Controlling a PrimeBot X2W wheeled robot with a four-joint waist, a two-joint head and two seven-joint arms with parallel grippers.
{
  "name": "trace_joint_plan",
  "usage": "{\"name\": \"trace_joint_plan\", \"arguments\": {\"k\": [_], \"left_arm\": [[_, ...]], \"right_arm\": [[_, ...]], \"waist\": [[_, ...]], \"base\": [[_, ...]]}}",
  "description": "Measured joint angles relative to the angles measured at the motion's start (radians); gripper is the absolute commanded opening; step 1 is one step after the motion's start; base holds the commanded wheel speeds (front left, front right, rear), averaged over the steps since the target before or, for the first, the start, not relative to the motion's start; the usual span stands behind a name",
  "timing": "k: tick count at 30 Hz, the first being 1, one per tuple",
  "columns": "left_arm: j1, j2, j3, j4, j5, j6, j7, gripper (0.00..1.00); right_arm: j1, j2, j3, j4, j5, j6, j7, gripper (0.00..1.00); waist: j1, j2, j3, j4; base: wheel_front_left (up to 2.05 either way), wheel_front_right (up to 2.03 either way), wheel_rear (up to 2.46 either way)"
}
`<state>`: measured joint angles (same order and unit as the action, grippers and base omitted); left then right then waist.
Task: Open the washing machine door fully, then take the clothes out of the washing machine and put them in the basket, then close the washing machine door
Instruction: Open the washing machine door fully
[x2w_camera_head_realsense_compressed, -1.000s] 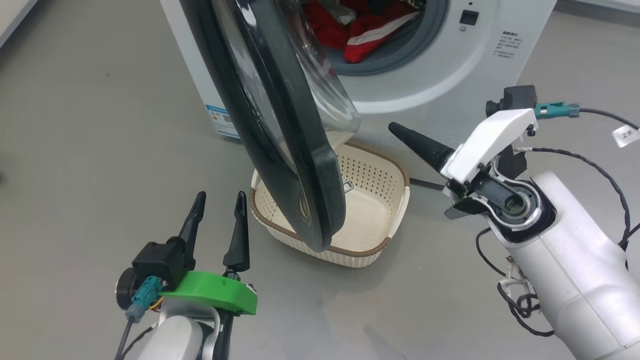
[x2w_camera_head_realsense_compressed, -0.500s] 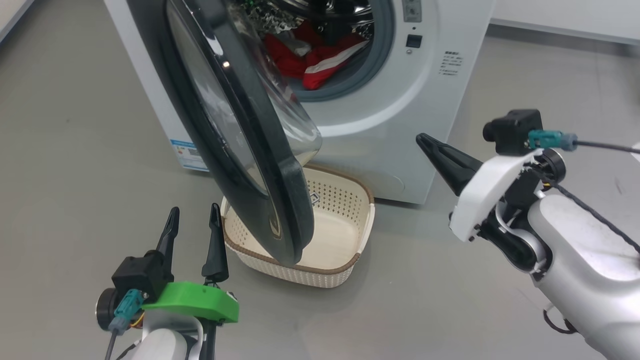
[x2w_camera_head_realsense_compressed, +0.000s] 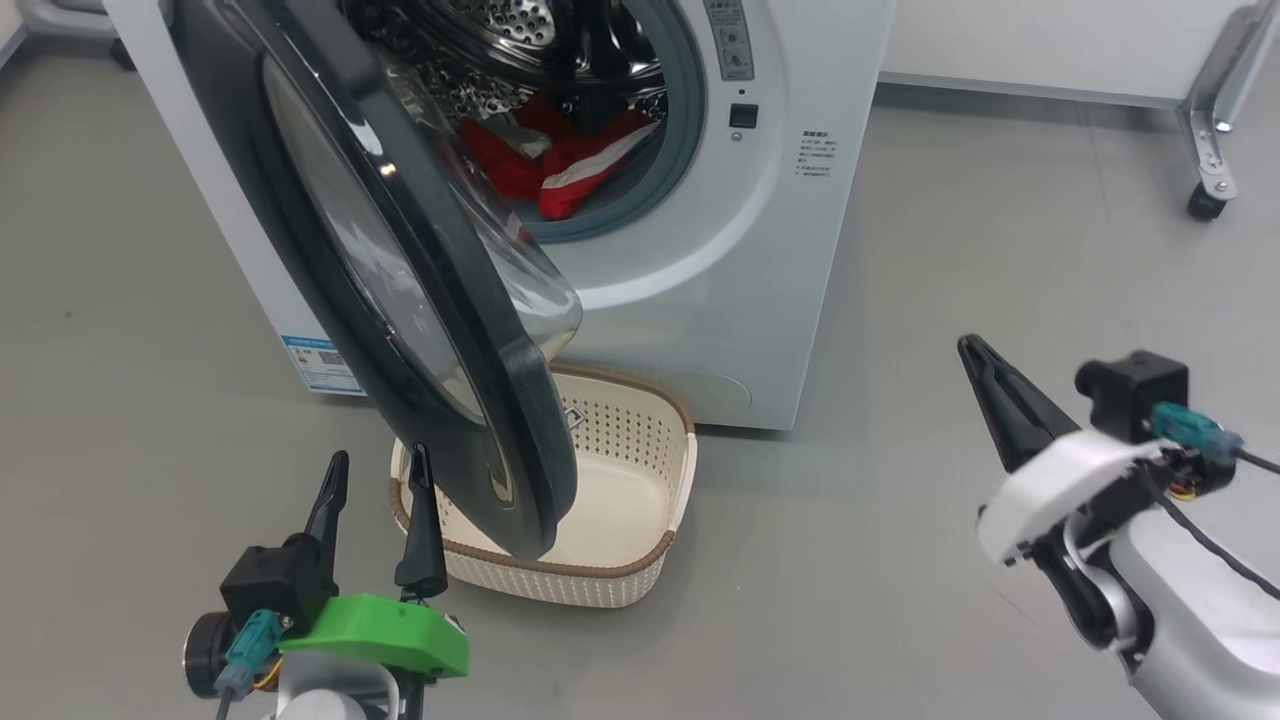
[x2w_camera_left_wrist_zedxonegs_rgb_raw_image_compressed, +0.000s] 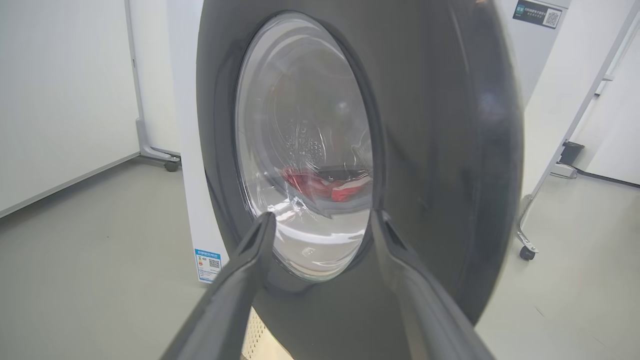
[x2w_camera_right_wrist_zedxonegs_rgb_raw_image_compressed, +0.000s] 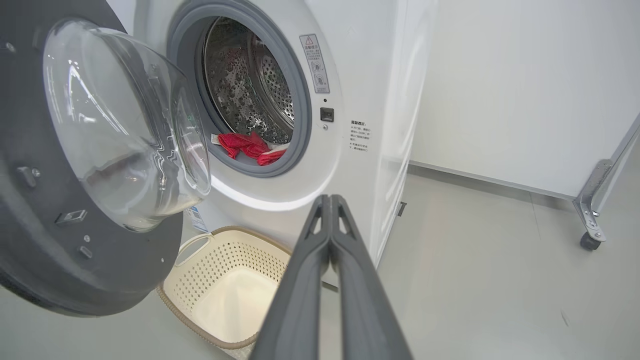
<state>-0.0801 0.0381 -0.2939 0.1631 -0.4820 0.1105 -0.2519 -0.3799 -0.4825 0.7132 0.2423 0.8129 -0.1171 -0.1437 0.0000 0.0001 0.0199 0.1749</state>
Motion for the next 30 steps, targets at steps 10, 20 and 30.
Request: {"name": "trace_joint_plan", "arguments": {"k": [10, 20, 30], "left_arm": [[0.019, 0.000, 0.004, -0.001, 0.009, -0.003, 0.000, 1.00], [0.030, 0.001, 0.023, -0.003, 0.017, -0.003, 0.000, 1.00], [0.031, 0.001, 0.037, 0.000, 0.021, -0.015, 0.000, 1.00]], "right_arm": [[0.161, 0.002, -0.135, 0.023, 0.010, -0.009, -0.099, 0.00], [0.268, 0.024, -0.368, 0.111, -0.015, -0.009, -0.104, 0.07], [0.311, 0.126, -0.488, 0.029, -0.112, -0.009, -0.104, 1.00]], "waist": [[0.0000, 0.0000, -0.011, -0.021], [0.0000, 0.0000, -0.009, -0.033], [0.0000, 0.0000, -0.003, -0.041]], "base": [[0.00, 0.00, 0.00], [0.00, 0.00, 0.00], [0.00, 0.00, 0.00]]}}
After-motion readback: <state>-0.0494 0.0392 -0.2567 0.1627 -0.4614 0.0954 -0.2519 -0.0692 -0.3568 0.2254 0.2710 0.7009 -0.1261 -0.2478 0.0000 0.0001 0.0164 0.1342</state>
